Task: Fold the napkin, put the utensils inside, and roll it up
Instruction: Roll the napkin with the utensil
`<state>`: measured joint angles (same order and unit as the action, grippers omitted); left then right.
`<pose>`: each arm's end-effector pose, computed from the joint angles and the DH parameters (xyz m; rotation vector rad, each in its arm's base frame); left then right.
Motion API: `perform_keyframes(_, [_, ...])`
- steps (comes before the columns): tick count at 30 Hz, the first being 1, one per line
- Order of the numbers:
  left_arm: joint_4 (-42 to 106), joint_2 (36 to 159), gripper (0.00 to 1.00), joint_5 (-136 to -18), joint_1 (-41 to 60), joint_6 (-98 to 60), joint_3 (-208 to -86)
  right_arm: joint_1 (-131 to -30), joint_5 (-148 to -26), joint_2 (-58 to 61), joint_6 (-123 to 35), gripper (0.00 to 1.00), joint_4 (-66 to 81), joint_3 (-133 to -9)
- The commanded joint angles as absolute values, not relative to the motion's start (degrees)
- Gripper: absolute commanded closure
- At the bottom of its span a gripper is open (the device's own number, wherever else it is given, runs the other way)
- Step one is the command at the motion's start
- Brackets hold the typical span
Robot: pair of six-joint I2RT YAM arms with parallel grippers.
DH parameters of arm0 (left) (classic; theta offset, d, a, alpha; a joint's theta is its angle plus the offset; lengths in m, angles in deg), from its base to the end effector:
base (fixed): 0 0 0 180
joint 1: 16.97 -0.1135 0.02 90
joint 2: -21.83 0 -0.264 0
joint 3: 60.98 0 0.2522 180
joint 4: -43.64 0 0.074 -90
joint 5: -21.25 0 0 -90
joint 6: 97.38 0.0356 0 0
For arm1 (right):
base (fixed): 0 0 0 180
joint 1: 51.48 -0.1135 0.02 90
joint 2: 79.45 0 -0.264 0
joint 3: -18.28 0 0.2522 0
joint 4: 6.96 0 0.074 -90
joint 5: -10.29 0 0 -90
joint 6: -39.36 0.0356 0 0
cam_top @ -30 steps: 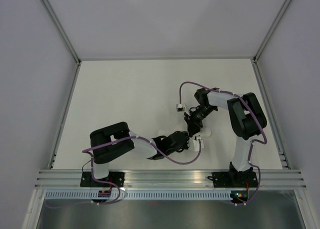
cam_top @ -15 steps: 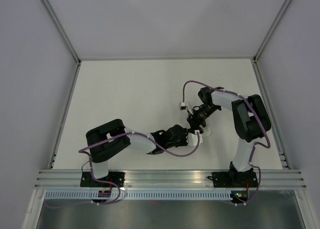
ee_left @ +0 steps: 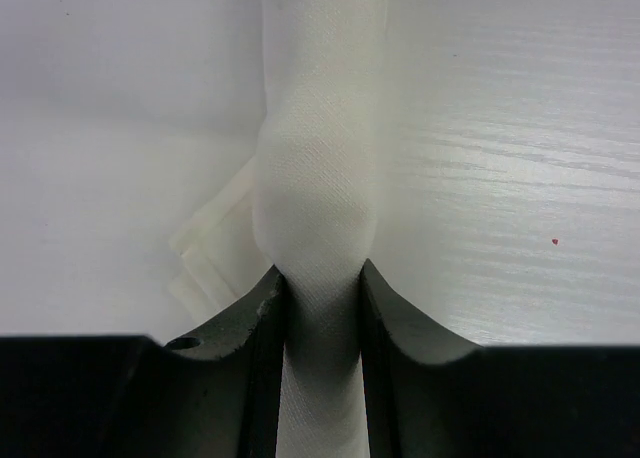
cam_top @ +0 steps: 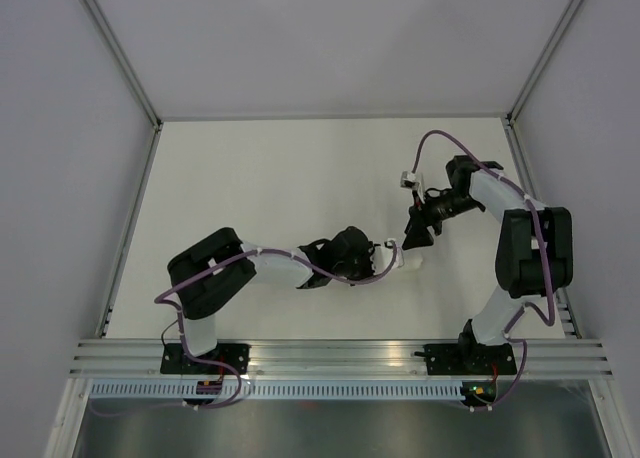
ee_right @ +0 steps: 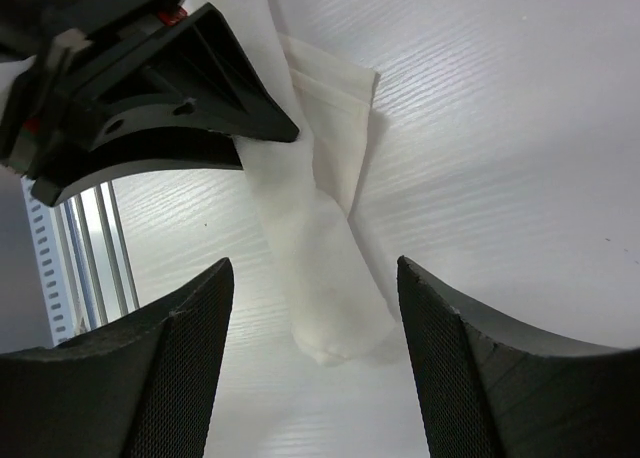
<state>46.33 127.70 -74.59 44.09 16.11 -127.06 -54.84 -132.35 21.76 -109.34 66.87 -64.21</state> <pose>0.1774 -0.3284 0.1400 1.5594 1.6302 -0.4702 0.3037 0.0462 0.1960 -1.2757 2.1745 1.1305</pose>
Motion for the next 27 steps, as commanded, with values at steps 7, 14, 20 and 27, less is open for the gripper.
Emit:
perform_keyframes(7, [30.2, 132.7, 0.78, -95.5, 36.0, 7.0, -135.2, -49.2, -139.1, 8.1, -111.6, 0.27, 56.8, -53.2])
perform_keyframes(14, [22.2, 137.7, 0.76, -105.0, 31.6, 5.4, -140.8, -53.5, -127.9, -5.7, -101.0, 0.24, 35.4, -37.3])
perform_keyframes(20, [19.4, 140.1, 0.76, -108.9, 29.7, 4.7, -143.7, -63.4, -116.0, -13.5, -96.5, 0.23, 21.6, -28.3])
perform_keyframes(27, [17.4, 142.6, 0.75, -112.9, 28.5, 3.6, -146.8, -74.1, -106.3, -14.1, -95.1, 0.23, 15.2, -24.8])
